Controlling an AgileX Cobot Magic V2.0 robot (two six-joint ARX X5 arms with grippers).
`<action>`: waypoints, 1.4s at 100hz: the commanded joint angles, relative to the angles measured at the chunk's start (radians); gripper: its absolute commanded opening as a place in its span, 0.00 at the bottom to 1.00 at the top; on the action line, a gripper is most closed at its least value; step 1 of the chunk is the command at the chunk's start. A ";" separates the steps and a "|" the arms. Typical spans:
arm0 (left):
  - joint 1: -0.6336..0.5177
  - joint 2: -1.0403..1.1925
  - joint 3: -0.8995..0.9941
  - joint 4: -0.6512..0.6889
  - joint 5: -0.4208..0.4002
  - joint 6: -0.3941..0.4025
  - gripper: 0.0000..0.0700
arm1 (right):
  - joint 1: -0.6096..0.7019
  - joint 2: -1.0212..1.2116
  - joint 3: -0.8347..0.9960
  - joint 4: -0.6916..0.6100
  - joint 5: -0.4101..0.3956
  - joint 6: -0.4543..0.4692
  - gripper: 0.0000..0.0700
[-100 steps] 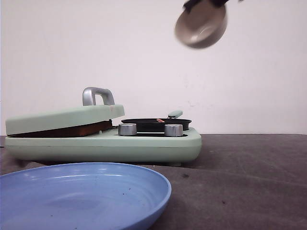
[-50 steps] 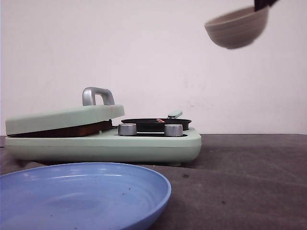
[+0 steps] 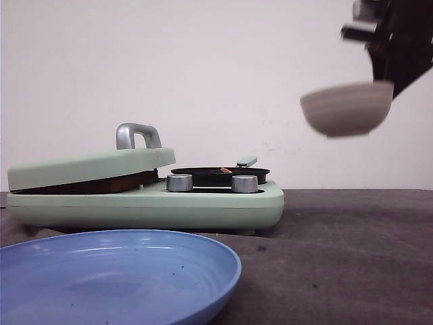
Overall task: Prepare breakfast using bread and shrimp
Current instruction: 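Turn the bowl upright and carry it back beside the machine, then lower the empty bowl onto the table and open the right gripper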
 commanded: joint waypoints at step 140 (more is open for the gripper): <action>-0.003 -0.003 0.004 -0.005 -0.004 0.016 0.50 | 0.025 0.341 0.013 0.255 0.066 0.013 0.00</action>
